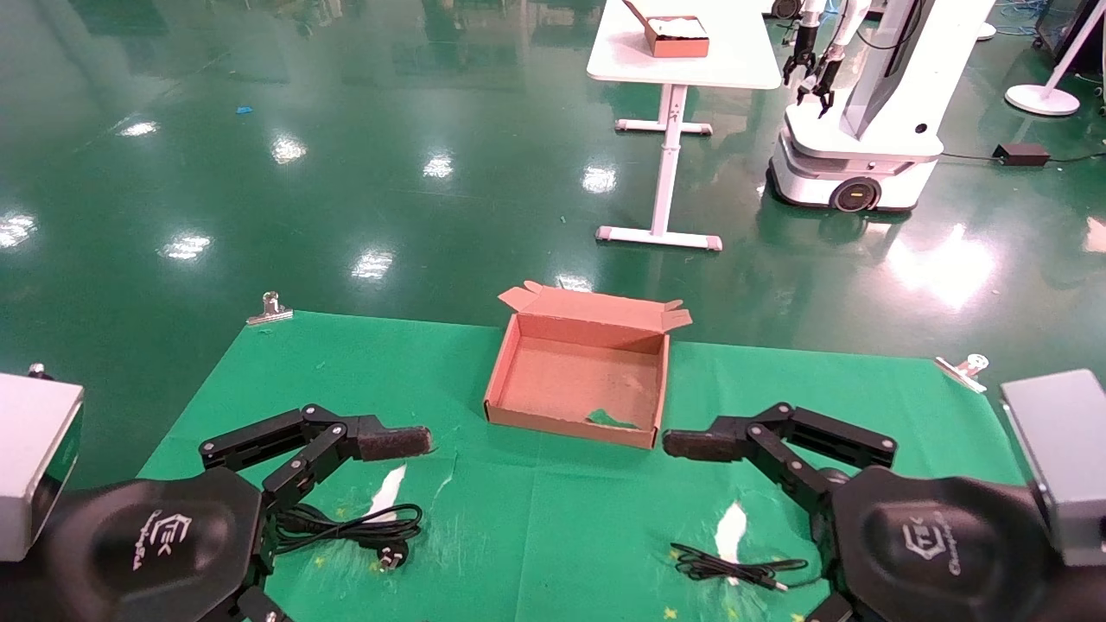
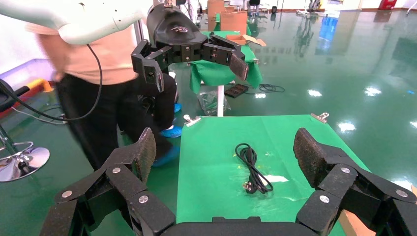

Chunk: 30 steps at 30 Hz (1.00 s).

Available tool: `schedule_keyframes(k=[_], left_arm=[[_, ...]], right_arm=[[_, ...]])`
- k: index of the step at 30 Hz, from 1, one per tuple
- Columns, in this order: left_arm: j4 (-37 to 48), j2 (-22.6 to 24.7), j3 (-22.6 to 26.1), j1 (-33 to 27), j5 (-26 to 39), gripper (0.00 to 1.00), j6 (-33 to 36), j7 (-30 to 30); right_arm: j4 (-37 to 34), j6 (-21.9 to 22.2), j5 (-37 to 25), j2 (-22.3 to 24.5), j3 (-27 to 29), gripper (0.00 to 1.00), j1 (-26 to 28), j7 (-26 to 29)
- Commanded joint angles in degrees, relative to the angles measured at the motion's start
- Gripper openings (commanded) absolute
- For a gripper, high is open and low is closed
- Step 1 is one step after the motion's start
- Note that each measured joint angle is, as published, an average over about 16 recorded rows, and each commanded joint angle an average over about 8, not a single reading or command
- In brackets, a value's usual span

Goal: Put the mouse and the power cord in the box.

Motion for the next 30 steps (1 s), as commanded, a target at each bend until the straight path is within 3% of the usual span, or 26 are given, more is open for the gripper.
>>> schedule_keyframes(k=[1, 25, 30], left_arm=[[0.0, 0.0, 0.0, 0.0, 0.0, 1.0, 0.0, 0.0], [-0.1, -0.1, 0.0, 0.0, 0.0, 1.0, 0.1, 0.0], [0.7, 0.0, 1.0, -0.7, 2.6, 1.0, 0.5, 0.6]], right_arm=[[0.0, 0.0, 0.0, 0.0, 0.0, 1.0, 0.0, 0.0], [-0.1, 0.0, -0.1, 0.0, -0.1, 1.0, 0.0, 0.0], [-1.6, -0.8, -1.8, 0.2, -0.7, 1.0, 0.0, -0.9]])
